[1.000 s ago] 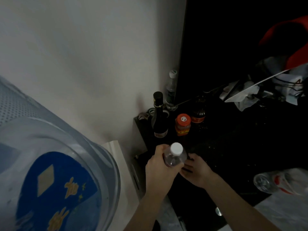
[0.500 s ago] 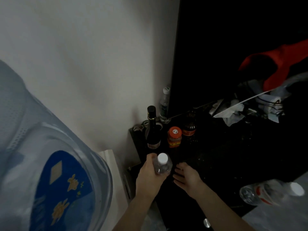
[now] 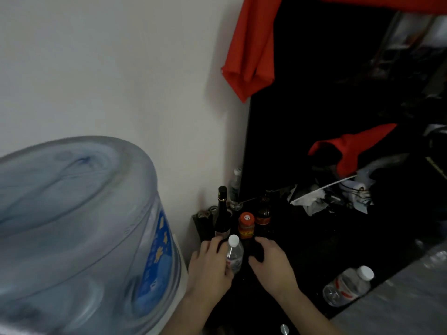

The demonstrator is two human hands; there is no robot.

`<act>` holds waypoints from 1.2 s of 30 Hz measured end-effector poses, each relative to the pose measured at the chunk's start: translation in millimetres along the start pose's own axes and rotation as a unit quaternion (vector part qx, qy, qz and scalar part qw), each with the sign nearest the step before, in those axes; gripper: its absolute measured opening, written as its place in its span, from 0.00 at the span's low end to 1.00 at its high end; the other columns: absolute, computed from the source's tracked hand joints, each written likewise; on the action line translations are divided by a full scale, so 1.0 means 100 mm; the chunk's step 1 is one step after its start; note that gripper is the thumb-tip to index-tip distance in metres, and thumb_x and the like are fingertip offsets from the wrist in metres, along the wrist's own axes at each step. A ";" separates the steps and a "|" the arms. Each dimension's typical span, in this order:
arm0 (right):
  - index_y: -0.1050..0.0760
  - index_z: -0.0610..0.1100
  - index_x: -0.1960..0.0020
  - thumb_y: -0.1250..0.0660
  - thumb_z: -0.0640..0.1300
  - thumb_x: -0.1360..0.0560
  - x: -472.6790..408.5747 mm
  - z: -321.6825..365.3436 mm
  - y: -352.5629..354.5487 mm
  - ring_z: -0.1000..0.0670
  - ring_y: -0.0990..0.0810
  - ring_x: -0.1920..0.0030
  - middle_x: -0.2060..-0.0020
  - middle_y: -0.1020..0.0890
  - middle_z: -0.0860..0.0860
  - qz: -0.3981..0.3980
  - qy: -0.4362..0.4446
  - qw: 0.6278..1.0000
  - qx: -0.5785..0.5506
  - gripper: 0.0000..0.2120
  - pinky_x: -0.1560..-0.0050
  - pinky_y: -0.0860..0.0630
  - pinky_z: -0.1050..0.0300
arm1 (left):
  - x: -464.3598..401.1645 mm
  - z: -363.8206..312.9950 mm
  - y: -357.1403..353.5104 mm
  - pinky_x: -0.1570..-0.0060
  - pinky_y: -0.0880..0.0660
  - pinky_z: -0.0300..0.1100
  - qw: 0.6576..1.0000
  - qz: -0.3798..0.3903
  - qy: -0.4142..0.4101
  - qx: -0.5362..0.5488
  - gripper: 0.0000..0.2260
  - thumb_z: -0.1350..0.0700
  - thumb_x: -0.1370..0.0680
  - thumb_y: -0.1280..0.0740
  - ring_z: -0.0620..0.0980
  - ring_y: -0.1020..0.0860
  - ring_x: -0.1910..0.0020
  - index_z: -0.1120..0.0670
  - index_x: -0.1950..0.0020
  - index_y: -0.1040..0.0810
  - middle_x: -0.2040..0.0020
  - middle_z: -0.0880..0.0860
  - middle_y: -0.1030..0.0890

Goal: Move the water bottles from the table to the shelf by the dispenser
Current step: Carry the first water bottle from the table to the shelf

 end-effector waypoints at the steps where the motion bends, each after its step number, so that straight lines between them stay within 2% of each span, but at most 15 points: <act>1: 0.33 0.51 0.27 0.32 0.50 0.24 0.10 0.10 0.08 0.51 0.28 0.34 0.33 0.27 0.52 -0.012 0.020 0.999 0.033 0.26 0.37 0.26 0.54 | 0.08 -0.03 0.09 0.34 0.32 0.45 1.000 -0.007 -0.014 -0.002 0.24 0.46 0.24 0.36 0.48 0.36 0.29 0.43 0.27 0.34 0.25 0.43 0.37; 6: 0.38 0.55 0.25 0.35 0.53 0.23 0.64 0.52 0.39 0.52 0.30 0.32 0.29 0.31 0.56 -0.047 0.071 0.985 0.147 0.28 0.34 0.30 0.54 | 0.38 -0.11 0.61 0.30 0.38 0.44 0.996 -0.057 -0.058 0.021 0.27 0.37 0.24 0.36 0.44 0.40 0.25 0.40 0.26 0.35 0.23 0.41 0.39; 11: 0.39 0.53 0.24 0.36 0.53 0.23 1.14 0.87 0.55 0.50 0.32 0.30 0.26 0.34 0.56 -0.097 0.089 0.975 0.179 0.29 0.32 0.31 0.51 | 0.72 -0.16 1.14 0.29 0.40 0.45 0.987 -0.111 -0.114 -0.022 0.28 0.38 0.23 0.37 0.45 0.40 0.24 0.42 0.24 0.37 0.22 0.42 0.40; 15: 0.39 0.53 0.23 0.37 0.52 0.23 1.60 1.16 0.56 0.50 0.33 0.29 0.26 0.34 0.56 -0.133 0.093 0.968 0.191 0.29 0.32 0.32 0.51 | 1.15 -0.07 1.40 0.32 0.38 0.44 0.981 -0.130 -0.140 -0.021 0.26 0.41 0.24 0.35 0.46 0.38 0.25 0.43 0.26 0.34 0.23 0.43 0.37; 18: 0.40 0.53 0.23 0.36 0.53 0.23 1.99 1.35 0.46 0.50 0.35 0.27 0.24 0.37 0.56 -0.139 0.092 0.963 0.211 0.30 0.32 0.35 0.51 | 1.51 0.06 1.51 0.37 0.33 0.44 0.978 -0.139 -0.154 -0.029 0.23 0.42 0.26 0.32 0.47 0.33 0.28 0.45 0.32 0.28 0.26 0.44 0.32; 21: 0.39 0.53 0.24 0.35 0.52 0.23 2.40 1.55 0.35 0.50 0.35 0.27 0.24 0.37 0.56 -0.155 0.103 0.958 0.220 0.29 0.31 0.35 0.51 | 1.87 0.20 1.61 0.47 0.26 0.47 0.975 -0.146 -0.159 -0.047 0.22 0.40 0.32 0.28 0.51 0.23 0.37 0.47 0.42 0.21 0.34 0.47 0.22; 25: 0.37 0.53 0.25 0.34 0.51 0.24 2.86 1.77 0.17 0.49 0.34 0.28 0.26 0.34 0.54 -0.152 0.122 0.953 0.233 0.29 0.31 0.35 0.50 | 2.35 0.37 1.75 0.51 0.22 0.50 0.975 -0.156 -0.146 -0.065 0.25 0.39 0.37 0.24 0.54 0.19 0.42 0.49 0.44 0.19 0.38 0.51 0.19; 29: 0.39 0.52 0.24 0.35 0.50 0.24 3.15 2.14 0.06 0.49 0.36 0.26 0.25 0.35 0.53 -0.144 0.176 0.943 0.244 0.30 0.29 0.37 0.50 | 2.74 0.56 1.98 0.52 0.20 0.52 0.971 -0.189 -0.120 -0.083 0.31 0.44 0.44 0.18 0.56 0.17 0.44 0.50 0.44 0.17 0.38 0.54 0.18; 32: 0.36 0.51 0.26 0.34 0.48 0.26 3.34 2.50 -0.09 0.47 0.32 0.29 0.28 0.31 0.52 -0.134 0.247 0.924 0.259 0.29 0.31 0.35 0.49 | 3.04 0.78 2.16 0.50 0.19 0.55 0.969 -0.217 -0.066 -0.098 0.34 0.47 0.46 0.16 0.59 0.18 0.41 0.51 0.42 0.17 0.37 0.56 0.18; 36: 0.37 0.51 0.26 0.35 0.48 0.25 3.50 2.97 -0.34 0.48 0.32 0.29 0.27 0.33 0.52 -0.091 0.334 0.902 0.258 0.29 0.32 0.36 0.50 | 3.50 1.18 2.32 0.45 0.20 0.58 0.964 -0.230 0.042 -0.127 0.34 0.45 0.41 0.18 0.59 0.20 0.36 0.51 0.37 0.19 0.32 0.56 0.21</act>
Point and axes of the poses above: each hand's wrist, its own x-axis away from the middle knuckle, its own y-axis out of the back of the hand, z = x × y, the point moved 5 cm from there along -x, towards the middle knuckle
